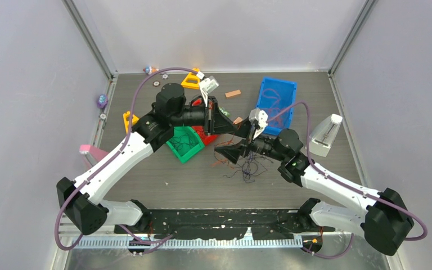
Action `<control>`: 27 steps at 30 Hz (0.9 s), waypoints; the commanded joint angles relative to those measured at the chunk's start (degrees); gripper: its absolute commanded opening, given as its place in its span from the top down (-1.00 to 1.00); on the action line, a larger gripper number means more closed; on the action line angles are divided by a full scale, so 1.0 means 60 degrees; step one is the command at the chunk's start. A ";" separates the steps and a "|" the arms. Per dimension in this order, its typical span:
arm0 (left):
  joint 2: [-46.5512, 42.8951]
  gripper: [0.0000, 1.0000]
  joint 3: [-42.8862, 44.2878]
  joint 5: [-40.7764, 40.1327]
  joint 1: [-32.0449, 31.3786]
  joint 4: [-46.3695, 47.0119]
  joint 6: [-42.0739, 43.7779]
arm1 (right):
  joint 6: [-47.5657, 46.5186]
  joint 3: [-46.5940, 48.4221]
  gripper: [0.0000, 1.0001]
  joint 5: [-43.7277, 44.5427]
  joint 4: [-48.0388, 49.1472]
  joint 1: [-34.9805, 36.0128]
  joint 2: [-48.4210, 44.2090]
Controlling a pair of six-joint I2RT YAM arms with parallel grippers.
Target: Untangle the cables
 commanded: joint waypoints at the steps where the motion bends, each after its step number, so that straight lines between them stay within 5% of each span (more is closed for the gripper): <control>1: -0.0043 1.00 0.0088 0.0054 0.0037 0.0721 -0.0077 | -0.0075 0.0475 -0.72 -0.0102 0.1203 0.0188 0.0077; 2: -0.0050 1.00 0.0071 0.0033 0.0037 0.0749 -0.0084 | -0.0061 0.0500 -0.63 -0.0071 0.1150 0.0194 0.0121; 6: -0.0104 1.00 -0.0097 0.0007 0.0029 0.0896 -0.0110 | 0.0100 0.0591 0.74 0.0277 0.1004 0.0218 0.0196; 7: -0.0127 1.00 -0.0146 -0.0018 0.0034 0.0882 -0.0077 | 0.0170 0.0564 0.81 0.0479 0.1000 0.0226 0.0144; 9: -0.0299 0.83 -0.0160 -0.0438 0.0044 0.0385 0.0298 | 0.0212 0.0432 0.88 0.0779 0.1001 0.0221 -0.0015; 13: -0.1229 -0.27 -0.0657 -0.2546 0.0131 -0.0565 0.1150 | 0.0228 0.0081 0.89 0.1443 0.0659 0.0227 -0.0552; 17: -0.2368 -0.89 -0.1682 -0.3795 0.0567 -0.0631 0.1527 | 0.0220 0.0029 0.89 0.2435 -0.0496 0.0213 -0.1207; 27: -0.3806 -0.99 -0.5062 -0.5528 0.1238 0.0773 0.0892 | 0.0318 0.2034 0.89 0.6089 -0.4628 0.0085 -0.2140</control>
